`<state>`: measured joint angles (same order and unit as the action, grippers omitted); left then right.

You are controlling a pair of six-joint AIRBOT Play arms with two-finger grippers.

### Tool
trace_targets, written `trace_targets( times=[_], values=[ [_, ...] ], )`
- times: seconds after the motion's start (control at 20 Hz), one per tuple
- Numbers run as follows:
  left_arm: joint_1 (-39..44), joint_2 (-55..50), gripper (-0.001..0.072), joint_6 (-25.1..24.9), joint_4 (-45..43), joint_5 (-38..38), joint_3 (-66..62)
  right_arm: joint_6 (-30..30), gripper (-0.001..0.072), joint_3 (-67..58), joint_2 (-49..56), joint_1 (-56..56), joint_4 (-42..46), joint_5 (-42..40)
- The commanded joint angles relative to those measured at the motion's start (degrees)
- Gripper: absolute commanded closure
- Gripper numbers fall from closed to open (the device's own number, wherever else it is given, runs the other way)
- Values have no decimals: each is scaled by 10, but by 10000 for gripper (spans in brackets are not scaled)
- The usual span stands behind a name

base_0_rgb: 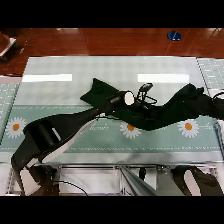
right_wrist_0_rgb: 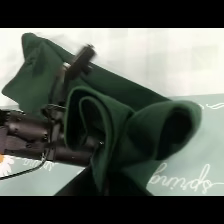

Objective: Fold the shirts.

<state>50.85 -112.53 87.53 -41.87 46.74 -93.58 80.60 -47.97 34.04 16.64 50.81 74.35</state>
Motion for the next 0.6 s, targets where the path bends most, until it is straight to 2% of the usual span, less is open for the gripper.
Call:
trace_targets(
  times=[0.0,0.1,0.25,0.35,0.55],
  values=[
    [-24,12,690,3,12,38,-13,0,683,0,-3,0,-14,3],
    [-87,45,690,-5,-13,65,-12,4,683,0,-3,0,-30,6],
    [-208,110,690,-5,-88,144,-2,1,683,-1,10,-5,-80,-10],
    [-289,183,690,-5,-127,180,39,-1,683,-9,43,-48,-95,-40],
    [-392,394,690,-31,-143,142,224,-1,683,-61,173,-218,-113,-163]
  ],
)
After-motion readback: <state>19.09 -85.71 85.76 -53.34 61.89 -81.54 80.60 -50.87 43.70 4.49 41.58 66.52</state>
